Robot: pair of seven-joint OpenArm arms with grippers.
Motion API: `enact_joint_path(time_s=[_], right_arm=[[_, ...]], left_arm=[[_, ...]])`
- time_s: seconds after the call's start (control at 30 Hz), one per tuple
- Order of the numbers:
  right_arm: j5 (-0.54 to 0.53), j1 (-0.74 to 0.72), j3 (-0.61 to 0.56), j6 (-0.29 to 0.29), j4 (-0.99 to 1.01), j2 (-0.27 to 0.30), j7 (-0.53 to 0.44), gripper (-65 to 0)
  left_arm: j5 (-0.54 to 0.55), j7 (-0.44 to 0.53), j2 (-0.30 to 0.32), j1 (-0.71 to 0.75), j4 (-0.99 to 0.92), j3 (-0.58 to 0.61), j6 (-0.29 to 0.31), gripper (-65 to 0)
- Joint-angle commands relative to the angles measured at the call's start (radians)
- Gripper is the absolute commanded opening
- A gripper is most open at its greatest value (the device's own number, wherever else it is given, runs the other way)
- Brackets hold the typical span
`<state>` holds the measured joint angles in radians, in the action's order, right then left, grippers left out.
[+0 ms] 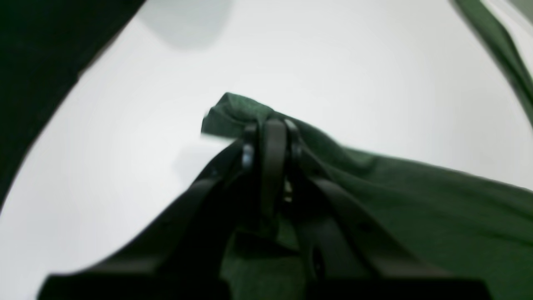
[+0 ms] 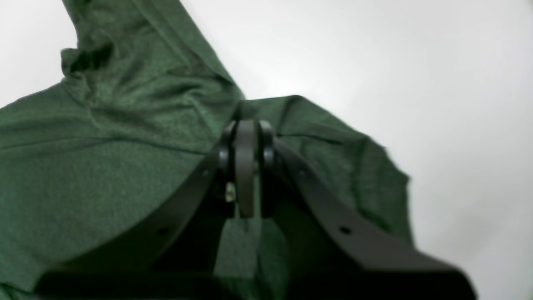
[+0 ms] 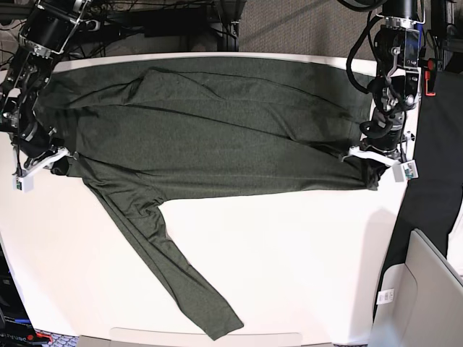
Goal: Fold the T-shirt properly
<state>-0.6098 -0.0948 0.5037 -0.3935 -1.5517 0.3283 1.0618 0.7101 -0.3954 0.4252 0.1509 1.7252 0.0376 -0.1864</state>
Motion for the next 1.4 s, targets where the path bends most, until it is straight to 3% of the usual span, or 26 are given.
enact_joint_path(time_s=[0.0, 0.73, 0.9, 1.03, 1.17, 1.37], right_arm=[[-0.031, -0.012, 0.005, -0.005, -0.028, 0.019, -0.018, -64.7], [-0.031, 0.002, -0.001, 0.000, -0.059, 0.012, -0.021, -64.4], [0.152, -0.069, -0.107, 0.000, -0.059, 0.007, -0.022, -64.3], [0.281, -0.119, -0.202, 0.000, -0.057, -0.005, -0.022, -64.3], [0.351, -0.161, -0.250, 0.001, -0.008, -0.022, -0.022, -64.3], [0.380, -0.204, -0.205, 0.001, 0.083, -0.051, -0.065, -64.4]], left_arm=[[-0.005, 0.023, 0.016, -0.004, 0.028, -0.018, 0.001, -65.0], [-0.010, 0.002, 0.018, 0.134, 0.042, -0.009, 0.001, -64.9], [-0.010, -0.121, 0.016, 0.102, 0.035, -0.015, 0.001, -64.9], [-0.010, -0.122, 0.013, 0.095, 0.037, -0.014, 0.001, -64.9], [-0.010, -0.122, 0.011, 0.094, 0.037, -0.012, 0.001, -64.9], [-0.010, -0.122, 0.011, 0.094, 0.037, -0.012, 0.001, -64.9]])
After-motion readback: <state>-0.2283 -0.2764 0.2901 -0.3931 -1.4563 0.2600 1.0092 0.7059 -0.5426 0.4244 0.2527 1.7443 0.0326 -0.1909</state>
